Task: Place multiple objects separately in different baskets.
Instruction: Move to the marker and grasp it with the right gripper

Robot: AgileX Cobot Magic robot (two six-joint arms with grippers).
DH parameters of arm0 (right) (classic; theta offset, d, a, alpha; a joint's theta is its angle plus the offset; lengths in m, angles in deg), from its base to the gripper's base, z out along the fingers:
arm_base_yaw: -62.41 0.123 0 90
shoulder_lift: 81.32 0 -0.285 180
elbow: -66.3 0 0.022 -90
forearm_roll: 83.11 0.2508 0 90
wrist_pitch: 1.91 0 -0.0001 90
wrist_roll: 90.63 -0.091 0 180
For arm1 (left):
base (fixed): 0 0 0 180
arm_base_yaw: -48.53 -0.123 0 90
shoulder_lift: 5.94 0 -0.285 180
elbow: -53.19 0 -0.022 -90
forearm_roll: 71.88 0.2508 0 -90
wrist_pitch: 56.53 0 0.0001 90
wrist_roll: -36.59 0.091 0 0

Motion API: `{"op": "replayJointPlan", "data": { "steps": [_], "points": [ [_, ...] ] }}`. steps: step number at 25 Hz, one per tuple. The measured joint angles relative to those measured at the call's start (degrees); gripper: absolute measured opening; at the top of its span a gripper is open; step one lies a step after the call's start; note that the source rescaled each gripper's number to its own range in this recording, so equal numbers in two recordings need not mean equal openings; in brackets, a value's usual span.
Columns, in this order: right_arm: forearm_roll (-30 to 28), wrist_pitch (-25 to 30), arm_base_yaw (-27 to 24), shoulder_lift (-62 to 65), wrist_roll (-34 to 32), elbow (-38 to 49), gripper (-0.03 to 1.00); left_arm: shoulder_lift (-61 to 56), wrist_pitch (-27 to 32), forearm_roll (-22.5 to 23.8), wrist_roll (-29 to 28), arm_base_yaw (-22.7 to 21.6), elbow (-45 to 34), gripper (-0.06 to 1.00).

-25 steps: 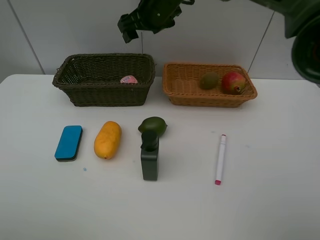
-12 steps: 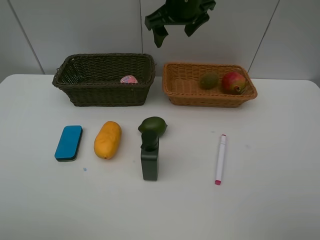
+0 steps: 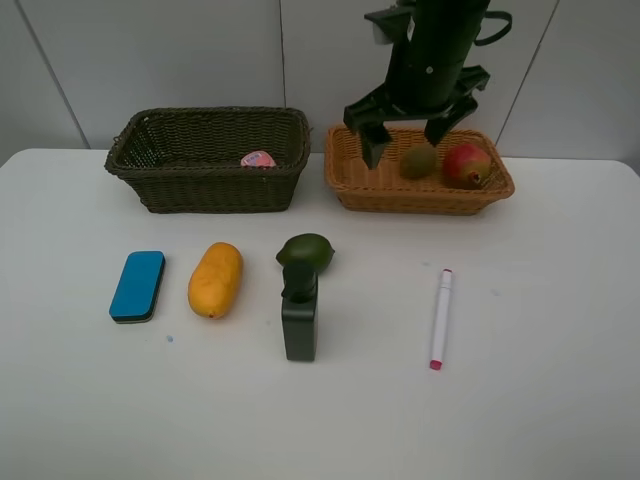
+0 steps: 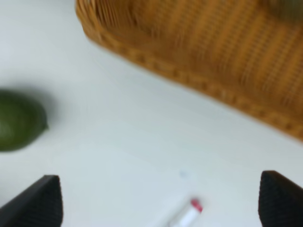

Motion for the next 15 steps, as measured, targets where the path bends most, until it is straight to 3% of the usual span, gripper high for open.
{"op": "replayJointPlan", "data": {
  "steps": [9, 15],
  "points": [
    [4.1, -11.3, -3.0, 3.8, -6.8, 21.7, 1.0, 0.0, 0.0, 0.0, 0.0, 0.0, 0.0, 1.0],
    [6.1, -16.4, -3.3, 3.8, -9.6, 28.8, 1.0, 0.0, 0.0, 0.0, 0.0, 0.0, 0.0, 1.0]
  ]
}}
